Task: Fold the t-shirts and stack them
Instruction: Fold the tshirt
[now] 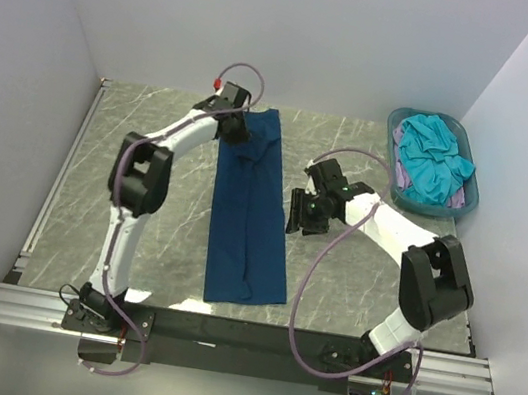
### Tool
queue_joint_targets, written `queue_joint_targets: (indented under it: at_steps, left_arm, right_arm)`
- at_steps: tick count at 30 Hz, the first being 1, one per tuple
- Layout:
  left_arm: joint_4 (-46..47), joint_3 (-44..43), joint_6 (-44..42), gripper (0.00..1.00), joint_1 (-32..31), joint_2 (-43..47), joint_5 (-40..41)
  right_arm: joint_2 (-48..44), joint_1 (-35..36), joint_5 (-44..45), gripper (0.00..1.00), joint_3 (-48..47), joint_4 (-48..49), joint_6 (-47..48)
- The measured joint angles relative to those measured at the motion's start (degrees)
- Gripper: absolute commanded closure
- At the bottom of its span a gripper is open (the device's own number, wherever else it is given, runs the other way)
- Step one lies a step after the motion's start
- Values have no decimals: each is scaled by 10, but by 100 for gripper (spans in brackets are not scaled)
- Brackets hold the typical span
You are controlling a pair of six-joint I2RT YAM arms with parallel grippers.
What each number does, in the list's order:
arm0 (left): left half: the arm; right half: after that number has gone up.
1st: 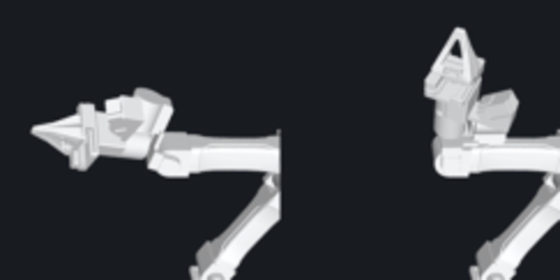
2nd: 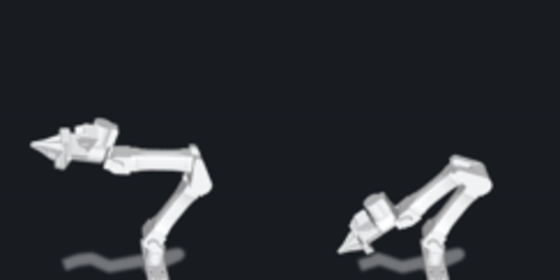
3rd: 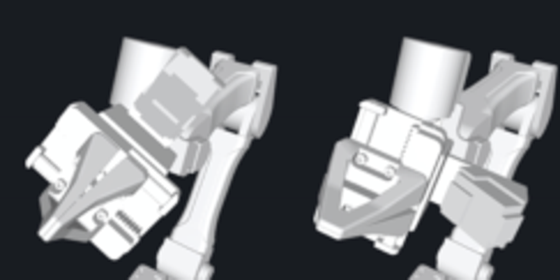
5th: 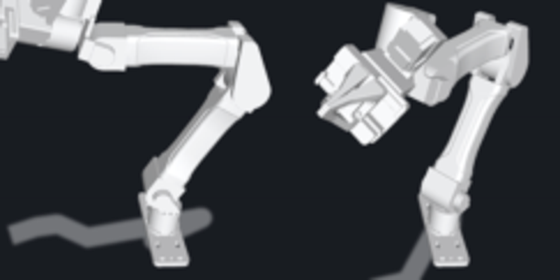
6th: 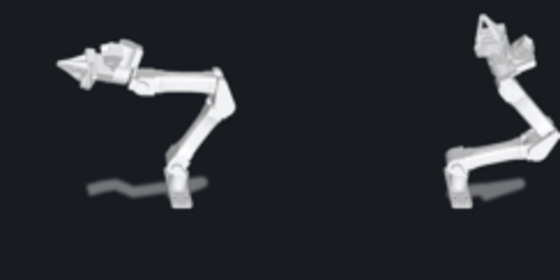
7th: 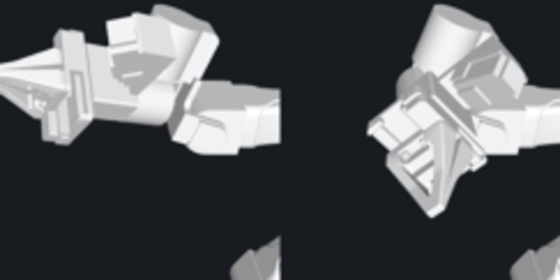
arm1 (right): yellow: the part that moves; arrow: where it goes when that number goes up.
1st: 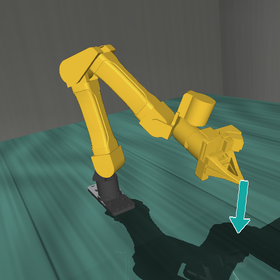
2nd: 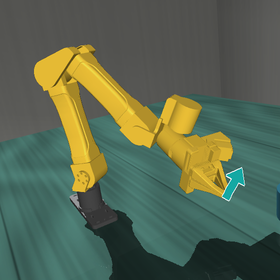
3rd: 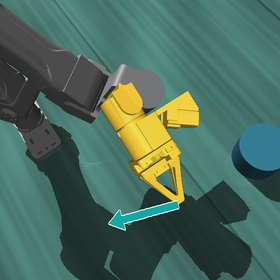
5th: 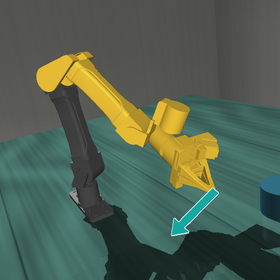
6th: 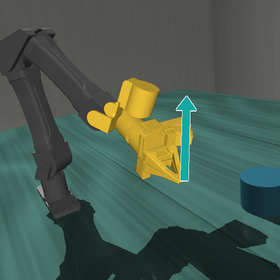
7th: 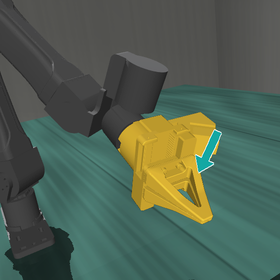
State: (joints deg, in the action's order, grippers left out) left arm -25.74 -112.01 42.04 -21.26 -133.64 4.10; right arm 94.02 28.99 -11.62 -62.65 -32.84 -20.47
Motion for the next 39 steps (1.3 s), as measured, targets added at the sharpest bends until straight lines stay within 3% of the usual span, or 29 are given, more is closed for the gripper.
queue_joint_targets:
  at_steps: [9, 11, 17, 21, 22, 24, 27, 29, 33, 39]
  left_arm:
    - [-47, 156, -58, 63, -33, 315, 56]
    - [-58, 206, -61, 57, -43, 391, 47]
    - [-122, 414, -63, 31, -46, 591, 26]
    - [-158, 539, -48, 1, -43, 698, 24]
    - [-170, 565, -42, 1, -43, 734, 23]
    - [-182, 598, -29, 1, -43, 804, 20]
    - [-185, 630, -9, 1, -43, 908, 18]
    - [-187, 646, 0, 1, -43, 964, 18]
    - [-200, 653, 21, 1, -43, 967, 4]
    - [-200, 688, 62, 2, -62, 880, -58]
  right_arm:
    - [-100, 19, 17, 40, 21, -14, -5]
    - [-121, 20, 19, 39, 30, -16, -6]
    - [-174, 21, 48, 37, 73, -24, -9]
    - [-242, 21, 71, 35, 106, -24, -22]
    - [-263, 21, 76, 15, 112, -23, -27]
    - [-303, 21, 87, 8, 121, -21, -41]
    - [-351, 13, 98, 6, 135, -20, -47]
    - [-353, 5, 95, 14, 136, -26, -45]
    - [-302, 12, 73, 24, 135, -47, -46]
    - [-232, 105, 50, 33, 135, -56, -89]
